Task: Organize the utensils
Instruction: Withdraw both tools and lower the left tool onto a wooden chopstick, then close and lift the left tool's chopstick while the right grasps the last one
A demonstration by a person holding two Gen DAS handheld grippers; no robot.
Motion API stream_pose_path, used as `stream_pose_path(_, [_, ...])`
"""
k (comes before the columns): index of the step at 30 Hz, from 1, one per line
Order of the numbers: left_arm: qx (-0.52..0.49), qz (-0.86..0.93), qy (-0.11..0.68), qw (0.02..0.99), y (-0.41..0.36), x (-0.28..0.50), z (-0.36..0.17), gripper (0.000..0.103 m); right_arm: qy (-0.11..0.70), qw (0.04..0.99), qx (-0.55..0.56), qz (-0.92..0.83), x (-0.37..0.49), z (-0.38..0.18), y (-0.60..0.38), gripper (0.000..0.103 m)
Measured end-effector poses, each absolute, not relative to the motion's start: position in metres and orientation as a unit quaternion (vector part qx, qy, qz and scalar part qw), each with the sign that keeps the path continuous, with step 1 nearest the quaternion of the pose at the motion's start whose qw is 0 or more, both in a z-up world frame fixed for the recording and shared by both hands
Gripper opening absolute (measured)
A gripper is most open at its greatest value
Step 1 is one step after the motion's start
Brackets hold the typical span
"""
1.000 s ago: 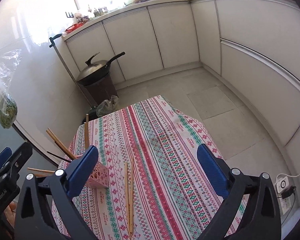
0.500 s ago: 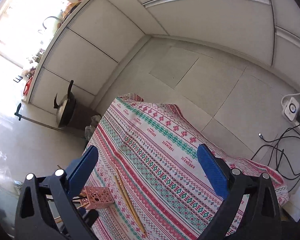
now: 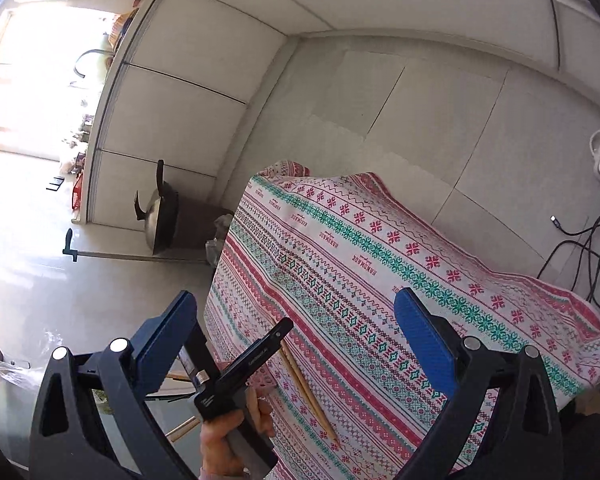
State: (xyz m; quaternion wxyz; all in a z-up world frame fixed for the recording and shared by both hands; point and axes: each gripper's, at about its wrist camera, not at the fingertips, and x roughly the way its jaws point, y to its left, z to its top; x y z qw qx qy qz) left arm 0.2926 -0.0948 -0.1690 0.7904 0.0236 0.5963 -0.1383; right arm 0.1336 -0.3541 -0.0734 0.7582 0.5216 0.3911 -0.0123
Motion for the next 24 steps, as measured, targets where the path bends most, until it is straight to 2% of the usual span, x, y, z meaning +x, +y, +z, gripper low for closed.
stream_pose_path(4, [0.024,-0.137,0.602,0.786,-0.096,0.306,-0.182,0.079,0.400,0.752,0.524,-0.004,0.138,-0.076,-0.351,0.096])
stream_pose_path(6, [0.034,-0.120,0.606,0.786,-0.097,0.313,-0.190,0.069,0.405,0.750,0.523,-0.002,0.140,-0.078,-0.348,0.096])
stream_pose_path(13, [0.028,-0.112,0.594,0.796,-0.089,0.317,-0.204,0.062,0.415,0.757,0.505,-0.002,0.143,-0.078,-0.343,0.096])
stream_pose_path(16, [0.037,-0.104,0.590,0.800,-0.079,0.309,-0.203,0.052,0.420,0.755,0.503,-0.003,0.144,-0.080,-0.342,0.096])
stream_pose_path(19, [0.047,-0.102,0.582,0.806,-0.075,0.306,-0.203,0.029,0.426,0.754,0.499,-0.007,0.145,-0.081,-0.341,0.096])
stream_pose_path(21, [0.058,-0.111,0.579,0.806,-0.078,0.299,-0.202,0.005,0.428,0.756,0.496,-0.007,0.147,-0.082,-0.341,0.096])
stream_pose_path(24, [0.076,-0.112,0.570,0.811,-0.083,0.284,-0.202,0.004,0.433,0.760,0.485,-0.010,0.151,-0.083,-0.338,0.096])
